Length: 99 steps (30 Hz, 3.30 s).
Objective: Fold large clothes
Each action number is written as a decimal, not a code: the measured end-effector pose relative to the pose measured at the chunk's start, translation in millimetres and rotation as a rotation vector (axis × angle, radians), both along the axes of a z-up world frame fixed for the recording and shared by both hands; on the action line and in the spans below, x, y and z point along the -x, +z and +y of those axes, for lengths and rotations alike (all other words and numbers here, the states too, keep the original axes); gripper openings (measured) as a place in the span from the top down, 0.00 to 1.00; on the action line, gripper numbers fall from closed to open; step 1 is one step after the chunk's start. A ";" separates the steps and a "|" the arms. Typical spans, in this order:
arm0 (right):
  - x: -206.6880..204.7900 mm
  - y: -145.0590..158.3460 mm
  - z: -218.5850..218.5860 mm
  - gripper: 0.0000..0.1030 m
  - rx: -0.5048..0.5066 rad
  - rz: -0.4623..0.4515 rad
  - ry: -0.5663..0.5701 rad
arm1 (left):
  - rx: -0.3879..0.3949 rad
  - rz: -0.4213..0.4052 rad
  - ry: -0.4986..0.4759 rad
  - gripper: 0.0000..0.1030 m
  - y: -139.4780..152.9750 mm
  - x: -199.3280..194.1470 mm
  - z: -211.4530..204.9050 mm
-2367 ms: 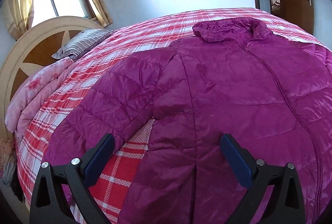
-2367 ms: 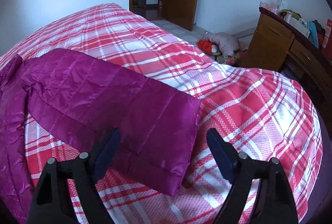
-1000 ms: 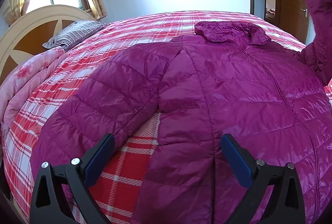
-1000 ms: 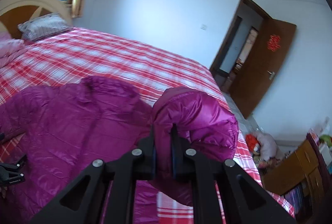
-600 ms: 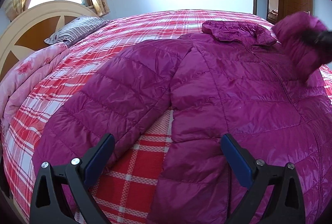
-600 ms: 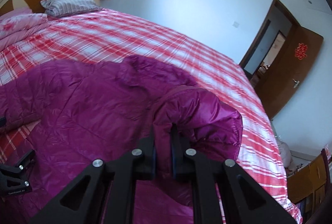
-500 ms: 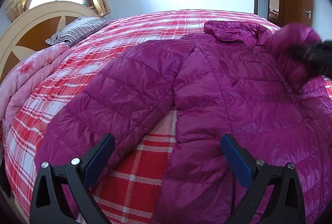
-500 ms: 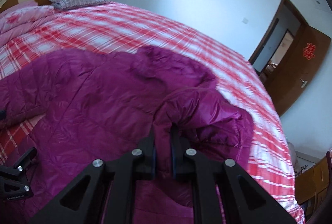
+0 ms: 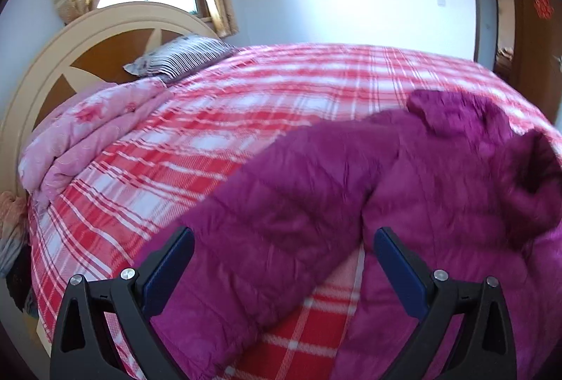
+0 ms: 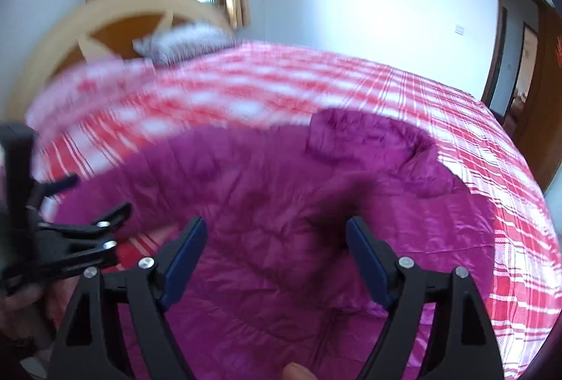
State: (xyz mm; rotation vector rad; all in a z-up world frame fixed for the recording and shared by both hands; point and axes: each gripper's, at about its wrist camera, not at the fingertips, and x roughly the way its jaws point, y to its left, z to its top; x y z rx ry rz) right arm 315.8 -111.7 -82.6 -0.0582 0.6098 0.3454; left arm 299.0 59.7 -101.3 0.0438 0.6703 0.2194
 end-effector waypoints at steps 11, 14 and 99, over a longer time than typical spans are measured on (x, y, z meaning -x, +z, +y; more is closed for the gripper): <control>-15.2 12.7 -82.4 0.40 0.017 -0.091 -0.324 | -0.022 -0.054 -0.155 0.01 31.0 -10.9 -85.0; -45.2 -15.0 -105.2 0.42 0.067 -0.045 -0.445 | -0.053 -0.067 -0.216 0.01 26.3 -25.3 -123.7; -122.6 -121.2 -123.3 0.33 0.091 0.241 -0.460 | 0.067 0.206 -0.258 0.01 -80.9 -113.3 -152.2</control>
